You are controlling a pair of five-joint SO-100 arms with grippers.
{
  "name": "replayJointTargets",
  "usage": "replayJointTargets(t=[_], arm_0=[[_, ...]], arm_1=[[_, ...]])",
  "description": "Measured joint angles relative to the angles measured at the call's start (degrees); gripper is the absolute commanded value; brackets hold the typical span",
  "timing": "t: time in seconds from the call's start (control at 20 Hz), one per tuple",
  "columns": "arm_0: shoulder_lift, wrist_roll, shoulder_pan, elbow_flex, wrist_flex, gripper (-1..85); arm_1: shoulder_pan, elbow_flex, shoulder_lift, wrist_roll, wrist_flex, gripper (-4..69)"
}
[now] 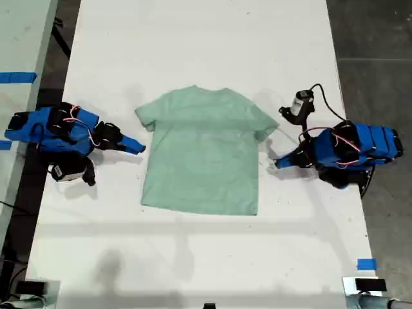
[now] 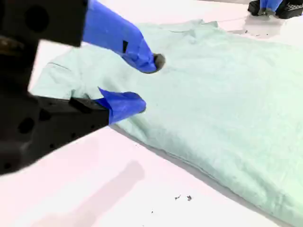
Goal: Fold tshirt
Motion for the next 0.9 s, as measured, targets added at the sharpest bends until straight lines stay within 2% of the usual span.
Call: replayJointTargets(t=[0.1, 0.15, 0.25, 0.3, 0.35, 0.5, 0.9], arm_0=[[0.0, -1.49, 0.09, 0.0, 0.0, 0.1], [0.0, -1.85, 0.26, 0.0, 0.0, 0.1], [0.0, -2.11, 0.35, 0.0, 0.0, 0.1], [0.0, -2.11, 0.35, 0.0, 0.0, 0.1], [0.0, -2.11, 0.35, 0.0, 0.0, 0.1], [0.0, -2.11, 0.35, 0.0, 0.0, 0.1], [0.0, -5.27, 0.0, -1.58, -2.37, 0.1]], arm_1=[[1.76, 0.09, 0.0, 2.37, -0.35, -1.1], [4.04, 0.09, 0.0, 9.93, -1.14, -1.1], [5.1, 0.09, 0.0, 32.17, -1.41, -1.1], [5.36, 0.09, 0.0, 39.11, -1.41, -1.1], [5.45, 0.09, 0.0, 42.28, -1.41, -1.1], [5.45, 0.09, 0.0, 44.82, -1.41, -1.0], [5.45, -0.09, 0.0, 43.42, -2.29, -0.8]])
